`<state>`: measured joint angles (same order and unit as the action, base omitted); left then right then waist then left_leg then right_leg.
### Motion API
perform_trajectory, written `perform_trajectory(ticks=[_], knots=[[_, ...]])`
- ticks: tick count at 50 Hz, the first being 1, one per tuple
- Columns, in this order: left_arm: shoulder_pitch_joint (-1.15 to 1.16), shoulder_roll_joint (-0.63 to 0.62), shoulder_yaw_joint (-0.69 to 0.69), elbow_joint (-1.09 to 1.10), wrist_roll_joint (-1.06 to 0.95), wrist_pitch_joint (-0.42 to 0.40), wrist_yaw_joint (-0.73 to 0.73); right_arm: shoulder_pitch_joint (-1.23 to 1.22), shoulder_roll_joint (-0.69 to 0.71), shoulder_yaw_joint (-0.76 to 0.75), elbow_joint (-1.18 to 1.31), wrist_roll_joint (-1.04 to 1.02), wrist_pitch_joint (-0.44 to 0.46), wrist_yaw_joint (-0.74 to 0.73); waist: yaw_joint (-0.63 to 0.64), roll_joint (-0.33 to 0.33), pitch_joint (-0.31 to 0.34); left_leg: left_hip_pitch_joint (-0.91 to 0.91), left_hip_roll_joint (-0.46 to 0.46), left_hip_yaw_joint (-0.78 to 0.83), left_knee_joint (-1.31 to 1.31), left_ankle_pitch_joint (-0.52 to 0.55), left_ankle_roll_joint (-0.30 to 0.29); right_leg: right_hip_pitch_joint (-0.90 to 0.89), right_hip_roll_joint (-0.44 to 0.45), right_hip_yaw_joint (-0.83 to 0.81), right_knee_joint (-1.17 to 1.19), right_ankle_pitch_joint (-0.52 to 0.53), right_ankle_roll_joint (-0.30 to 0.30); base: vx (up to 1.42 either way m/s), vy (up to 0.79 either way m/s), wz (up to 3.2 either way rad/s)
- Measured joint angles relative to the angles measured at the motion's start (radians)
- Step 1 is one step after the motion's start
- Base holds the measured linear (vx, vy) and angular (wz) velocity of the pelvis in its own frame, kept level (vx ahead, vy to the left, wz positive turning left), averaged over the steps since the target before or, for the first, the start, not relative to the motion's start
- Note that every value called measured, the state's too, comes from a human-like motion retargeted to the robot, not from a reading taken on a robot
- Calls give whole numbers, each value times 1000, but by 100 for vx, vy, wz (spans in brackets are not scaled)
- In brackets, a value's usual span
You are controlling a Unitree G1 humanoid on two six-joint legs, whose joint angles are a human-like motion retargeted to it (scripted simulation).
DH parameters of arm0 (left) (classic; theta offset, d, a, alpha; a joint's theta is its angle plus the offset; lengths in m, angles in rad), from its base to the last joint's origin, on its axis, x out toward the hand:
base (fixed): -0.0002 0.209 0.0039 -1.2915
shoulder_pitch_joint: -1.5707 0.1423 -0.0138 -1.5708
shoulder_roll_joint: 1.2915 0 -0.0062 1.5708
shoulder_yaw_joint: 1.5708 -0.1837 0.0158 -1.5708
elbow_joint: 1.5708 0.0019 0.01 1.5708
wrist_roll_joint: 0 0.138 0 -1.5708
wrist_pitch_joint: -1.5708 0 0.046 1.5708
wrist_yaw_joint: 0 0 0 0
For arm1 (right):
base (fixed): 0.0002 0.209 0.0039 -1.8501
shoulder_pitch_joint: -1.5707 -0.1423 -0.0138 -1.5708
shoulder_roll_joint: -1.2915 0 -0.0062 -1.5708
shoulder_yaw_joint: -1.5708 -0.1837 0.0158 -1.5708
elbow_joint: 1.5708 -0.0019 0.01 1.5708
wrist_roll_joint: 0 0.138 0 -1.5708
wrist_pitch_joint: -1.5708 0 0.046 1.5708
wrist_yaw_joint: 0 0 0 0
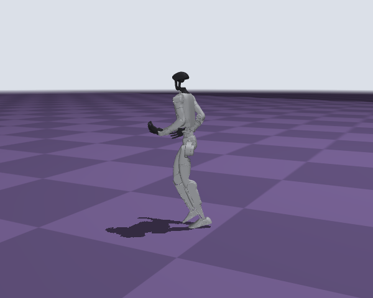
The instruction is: Walk run
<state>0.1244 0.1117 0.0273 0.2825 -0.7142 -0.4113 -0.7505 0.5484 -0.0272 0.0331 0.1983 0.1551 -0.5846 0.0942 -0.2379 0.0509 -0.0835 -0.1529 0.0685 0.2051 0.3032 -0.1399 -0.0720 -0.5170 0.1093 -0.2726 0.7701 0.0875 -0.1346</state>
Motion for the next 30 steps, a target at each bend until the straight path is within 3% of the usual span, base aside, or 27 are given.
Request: perform_trajectory(ticks=[3, 6, 7, 9, 10, 12, 15, 17, 20, 21, 23, 25, 27, 28, 30], knots=[[5, -23, -3, -1, -43, 12, 5, 55, -43, -4, 7, -21, -11, 12, -116, 21, -8, 142, -31, 20, -106, 228, -68, -47, -52, -64, -338, -46, 10, 119, -33, -12], [14, -32, 18, -16, -70, 23, 1, 55, -61, -18, 14, -66, -23, -10, -174, 32, -10, 258, -76, 11, -149, 497, -159, -43, -36, -23, -584, -118, 26, 111, -24, -99], [12, -32, 25, -24, -72, 26, -1, 45, -59, -24, 10, -80, -24, -20, -179, 37, -10, 272, -98, 12, -127, 574, -189, -40, -57, -58, -614, -120, 0, 111, 5, -145], [-3, -28, 38, -40, -67, 32, -5, 5, -39, -43, -1, -102, -17, -49, -200, 42, -1, 248, -132, 68, 44, 664, -190, -41, -157, -137, -562, -86, -106, 124, 54, -69], [-8, -22, 43, -48, -60, 36, -8, -16, -23, -51, -6, -110, -11, -69, -218, 46, 15, 245, -102, 111, 178, 664, -190, -23, -191, -137, -503, -81, -127, 183, 35, -132], [11, -39, 98, -49, -19, 42, -46, -59, 3, -20, -23, -107, -13, -129, -150, 20, -18, 186, -87, 141, 425, 664, -186, -36, -117, 25, -302, -239, -127, 181, -26, -235], [52, -117, 143, 16, 36, 26, -94, -204, 57, -84, -11, -46, -14, -151, -82, -80, -66, -22, -240, -72, 647, 600, -167, 1, -170, 142, -207, -322, -127, 122, -79, -162], [101, -144, 104, 47, 2, -31, -47, -300, 72, -65, -24, 5, -6, -126, -44, -123, -98, -137, -153, 14, 694, 454, -19, 61, -139, 234, -249, -331, -127, 130, -68, -200], [177, -171, 126, 48, -50, -13, -50, -395, 14, -22, -82, 53, -33, -154, -27, -96, -70, -282, -46, 53, 599, 278, 200, 183, -54, 297, -382, -237, -127, 112, -26, -214], [199, -179, 153, 46, -41, -2, -63, -414, -14, -17, -99, 45, -34, -158, -3, -103, -65, -299, -35, 96, 499, 263, 211, 216, -43, 331, -413, -177, -127, 124, -24, -276], [244, -188, 200, 37, -12, 1, -79, -440, -65, -6, -128, 18, -29, -152, 63, -108, -53, -309, -52, 121, 265, 239, 188, 290, -22, 370, -470, -43, -127, 128, -28, -325], [288, -185, 225, 27, 25, -18, -74, -439, -103, -4, -139, -20, -7, -129, 131, -103, -38, -290, -103, 43, 16, 198, 161, 376, 30, 448, -504, 92, -127, 136, -30, -323], [325, -168, 206, 18, 63, -41, -59, -408, -121, -24, -128, -66, 33, -109, 205, -118, -8, -255, -141, -107, -136, 136, 76, 488, 11, 415, -526, 224, -127, 155, -34, -255], [334, -151, 192, 11, 72, -50, -50, -389, -121, -32, -118, -84, 52, -102, 222, -114, 7, -239, -126, -138, -181, 115, -13, 532, 18, 387, -517, 282, -127, 141, -33, -173], [327, -110, 161, -4, 76, -61, -29, -348, -110, -44, -102, -99, 73, -92, 231, -91, 35, -220, -60, -93, -190, 169, -59, 586, 71, 344, -458, 405, -127, 137, -30, -93]])
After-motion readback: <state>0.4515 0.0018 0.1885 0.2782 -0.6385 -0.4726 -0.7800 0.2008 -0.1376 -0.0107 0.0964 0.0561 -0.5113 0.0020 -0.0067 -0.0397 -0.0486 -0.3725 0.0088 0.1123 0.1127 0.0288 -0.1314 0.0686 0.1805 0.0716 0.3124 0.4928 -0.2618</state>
